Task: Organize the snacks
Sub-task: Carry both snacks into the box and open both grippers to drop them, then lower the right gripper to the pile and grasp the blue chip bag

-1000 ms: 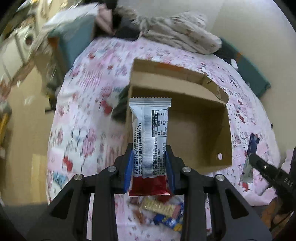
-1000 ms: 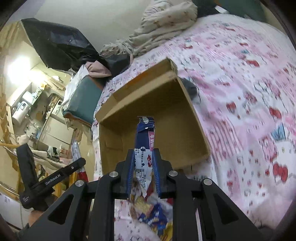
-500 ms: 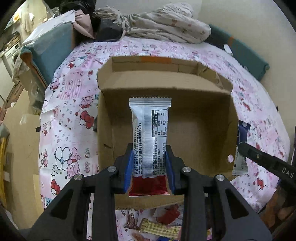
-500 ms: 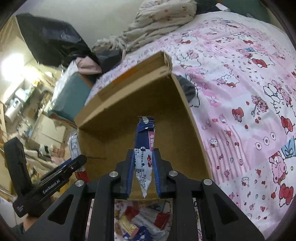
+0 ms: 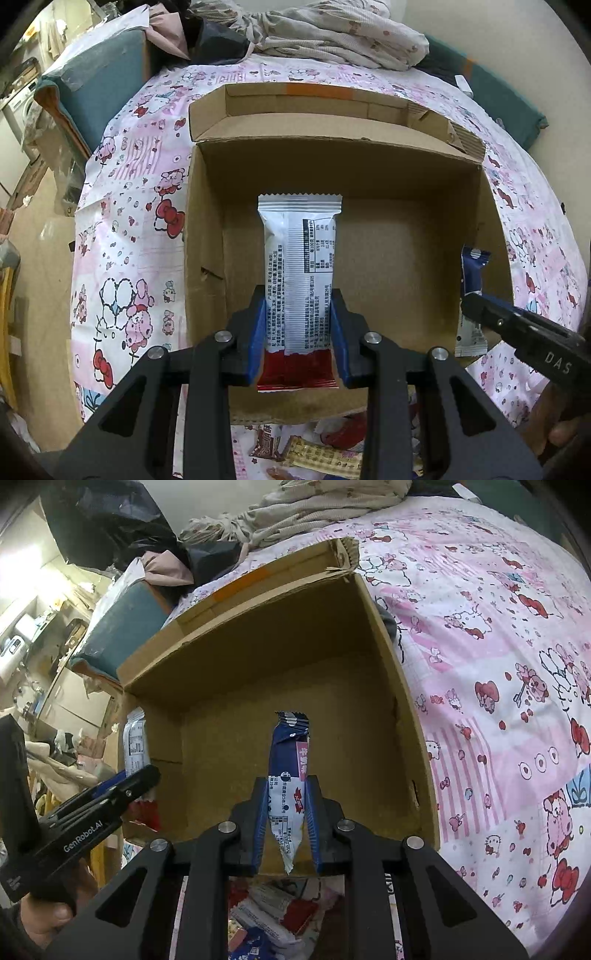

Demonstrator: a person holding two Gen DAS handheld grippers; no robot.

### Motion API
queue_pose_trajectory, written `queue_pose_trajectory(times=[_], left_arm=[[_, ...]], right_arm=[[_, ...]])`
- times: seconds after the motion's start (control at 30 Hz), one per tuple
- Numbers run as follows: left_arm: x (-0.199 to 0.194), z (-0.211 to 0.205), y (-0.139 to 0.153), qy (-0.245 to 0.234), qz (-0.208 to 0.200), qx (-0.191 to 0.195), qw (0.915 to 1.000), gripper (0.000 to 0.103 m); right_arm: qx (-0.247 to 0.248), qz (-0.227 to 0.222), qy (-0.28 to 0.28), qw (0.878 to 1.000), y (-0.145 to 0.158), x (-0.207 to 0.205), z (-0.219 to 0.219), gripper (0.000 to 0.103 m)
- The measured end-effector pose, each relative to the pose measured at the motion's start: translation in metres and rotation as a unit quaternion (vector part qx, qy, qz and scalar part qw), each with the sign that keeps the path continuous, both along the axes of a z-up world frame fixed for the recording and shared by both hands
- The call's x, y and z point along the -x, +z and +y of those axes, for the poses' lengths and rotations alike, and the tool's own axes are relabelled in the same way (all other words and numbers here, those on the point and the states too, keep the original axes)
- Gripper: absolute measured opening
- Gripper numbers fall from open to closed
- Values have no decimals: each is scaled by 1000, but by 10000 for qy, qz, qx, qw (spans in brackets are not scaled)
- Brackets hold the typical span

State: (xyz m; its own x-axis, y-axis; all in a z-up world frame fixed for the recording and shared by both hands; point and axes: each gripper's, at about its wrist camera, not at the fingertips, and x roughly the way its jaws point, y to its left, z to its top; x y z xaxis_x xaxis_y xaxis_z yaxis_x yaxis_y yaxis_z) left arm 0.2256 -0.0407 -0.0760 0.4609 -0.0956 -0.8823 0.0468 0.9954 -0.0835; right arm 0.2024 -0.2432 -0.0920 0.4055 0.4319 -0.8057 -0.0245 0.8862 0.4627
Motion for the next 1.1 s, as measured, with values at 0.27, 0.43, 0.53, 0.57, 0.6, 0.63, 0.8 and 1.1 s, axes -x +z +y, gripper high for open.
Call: queue_pose_trajectory(times=[0.27,0.43,0.53,0.57,0.6,0.63,0.8,1.1], left_arm=[[1,0,2,-21,-102,4,9999,28],[6,-3,8,-116,-225,-83,9996,44],[11,-4,16,-139,-398,-61,9991,73],[13,-3,19,-125,-452,-48,9989,83],[15,-2,22,-100,-534,-29,9985,85],[17,-2,25,-86,-578,-6,9983,87],[22,6,34,29,-619,91,9980,88],[46,23,44,147,-674,-29,9976,88]], right_arm=[[-153,-150,-20,9998,6,1,0,22],[-303,-288,-50,9991,13,2,-2,24],[-287,-358,-122,9989,17,2,-6,24],[-288,-394,-153,9987,19,3,-8,26],[-297,-410,-175,9986,20,3,-9,31],[-319,-417,-196,9984,22,4,-10,36],[-274,-795,-347,9959,38,12,-11,79],[160,-724,-329,9967,47,32,-10,79]])
